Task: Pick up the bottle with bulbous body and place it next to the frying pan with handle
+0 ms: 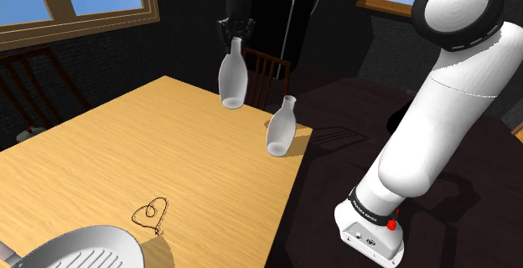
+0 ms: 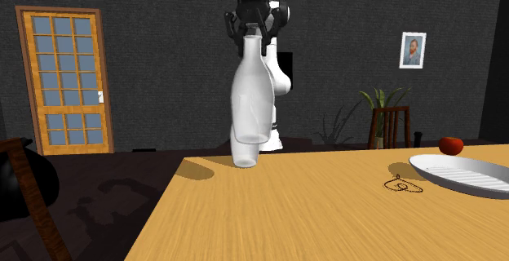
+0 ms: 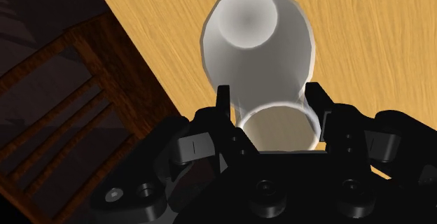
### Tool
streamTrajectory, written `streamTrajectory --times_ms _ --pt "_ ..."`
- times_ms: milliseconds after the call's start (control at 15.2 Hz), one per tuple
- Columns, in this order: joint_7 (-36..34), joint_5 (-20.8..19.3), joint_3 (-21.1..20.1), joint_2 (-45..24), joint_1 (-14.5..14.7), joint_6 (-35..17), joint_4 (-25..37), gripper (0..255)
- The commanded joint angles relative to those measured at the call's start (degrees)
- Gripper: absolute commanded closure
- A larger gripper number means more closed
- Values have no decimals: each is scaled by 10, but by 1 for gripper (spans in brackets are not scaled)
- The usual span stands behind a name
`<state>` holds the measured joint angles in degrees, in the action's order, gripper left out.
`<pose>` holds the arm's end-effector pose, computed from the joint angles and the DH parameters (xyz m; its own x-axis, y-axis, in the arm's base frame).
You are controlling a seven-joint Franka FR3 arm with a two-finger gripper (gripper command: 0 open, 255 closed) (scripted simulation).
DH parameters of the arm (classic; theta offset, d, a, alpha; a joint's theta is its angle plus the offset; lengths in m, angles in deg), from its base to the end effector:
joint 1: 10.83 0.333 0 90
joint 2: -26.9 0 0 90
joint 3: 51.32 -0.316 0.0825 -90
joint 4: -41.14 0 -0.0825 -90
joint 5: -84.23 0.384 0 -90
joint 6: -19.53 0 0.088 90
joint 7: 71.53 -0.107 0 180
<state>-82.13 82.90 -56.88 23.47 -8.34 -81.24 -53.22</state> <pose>0.5810 0.0786 0.5711 0.9977 -0.0408 0.0545 -0.0413 -0.9991 0.0073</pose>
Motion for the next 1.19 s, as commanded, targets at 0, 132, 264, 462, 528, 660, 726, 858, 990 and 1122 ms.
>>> streamTrajectory --times_ms 0,132,264,462,528,660,726,858,990,1122 --pt "-1 0 0 1 0 14 13 255" --pt "-1 0 -1 -1 1 30 31 255" --pt "0 0 -1 -4 1 47 51 255" --pt "0 -1 -1 -10 1 72 81 255" --pt "0 -1 -1 -12 1 80 92 255" --pt "-1 -2 -1 -17 2 97 114 255" --pt "-1 -2 -1 -20 2 106 126 255" --pt "-1 -3 -2 -26 2 124 150 255" --pt "-1 -3 -2 -33 3 143 176 255" --pt "-1 -4 -2 -42 4 162 203 255"
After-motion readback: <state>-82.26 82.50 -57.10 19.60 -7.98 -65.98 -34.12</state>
